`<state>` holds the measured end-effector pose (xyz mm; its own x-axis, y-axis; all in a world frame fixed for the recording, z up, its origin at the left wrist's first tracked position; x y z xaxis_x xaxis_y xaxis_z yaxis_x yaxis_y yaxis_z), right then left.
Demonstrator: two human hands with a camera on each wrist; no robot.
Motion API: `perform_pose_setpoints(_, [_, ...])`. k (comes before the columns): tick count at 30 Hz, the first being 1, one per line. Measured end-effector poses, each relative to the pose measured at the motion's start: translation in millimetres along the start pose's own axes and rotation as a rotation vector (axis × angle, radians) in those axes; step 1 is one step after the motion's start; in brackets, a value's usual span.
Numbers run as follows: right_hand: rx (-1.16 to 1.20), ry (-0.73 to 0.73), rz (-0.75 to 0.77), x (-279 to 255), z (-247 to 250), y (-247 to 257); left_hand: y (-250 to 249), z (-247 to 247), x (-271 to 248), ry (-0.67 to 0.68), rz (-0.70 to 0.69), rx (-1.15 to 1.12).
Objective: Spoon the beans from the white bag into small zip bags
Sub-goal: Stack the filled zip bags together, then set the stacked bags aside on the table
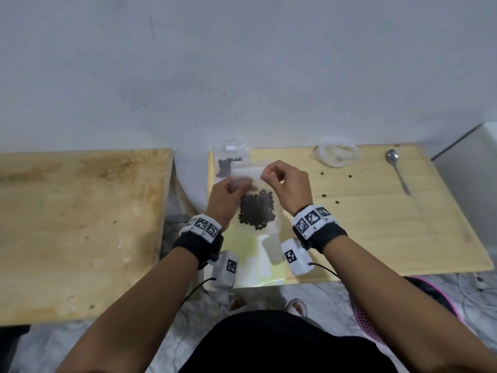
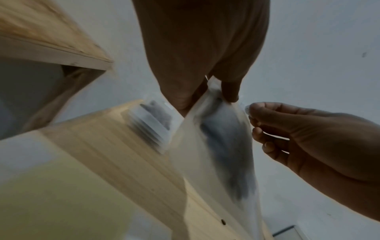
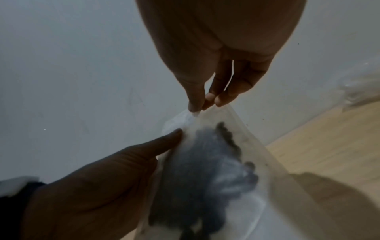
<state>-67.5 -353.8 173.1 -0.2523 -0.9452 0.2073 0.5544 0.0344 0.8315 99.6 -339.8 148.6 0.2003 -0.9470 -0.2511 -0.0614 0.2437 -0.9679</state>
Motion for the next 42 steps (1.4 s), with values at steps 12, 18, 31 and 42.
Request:
perform_pose_setpoints(12, [-0.192,-0.084,0.016,3,30,5,-5,-31,-8,0.019,-0.067,0.005])
perform_pose_setpoints(18, [-0.224,-0.102,0.062,3,35,5,-3,-37,-7,0.044,-0.057,-0.014])
perform_pose_setpoints(31, [0.208,0.033,-0.302,4,35,-13,-8,-41,-7,0.086,0.012,-0.131])
perform_pose_setpoints(42, [0.226,-0.001,-0.241,3,34,-4,-39,-42,6,0.154,-0.259,-0.001])
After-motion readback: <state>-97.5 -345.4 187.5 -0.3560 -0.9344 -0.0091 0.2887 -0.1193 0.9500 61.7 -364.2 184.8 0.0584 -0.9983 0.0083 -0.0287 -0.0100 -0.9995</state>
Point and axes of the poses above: each hand's wrist, its own x-axis towards the middle knuckle, its own z-axis out of the back of the hand, y = z × x, the point moved 2 cm from there along x, towards the middle knuckle, and after that the axes turned 12 degrees about -y, right-handed, at the moved point
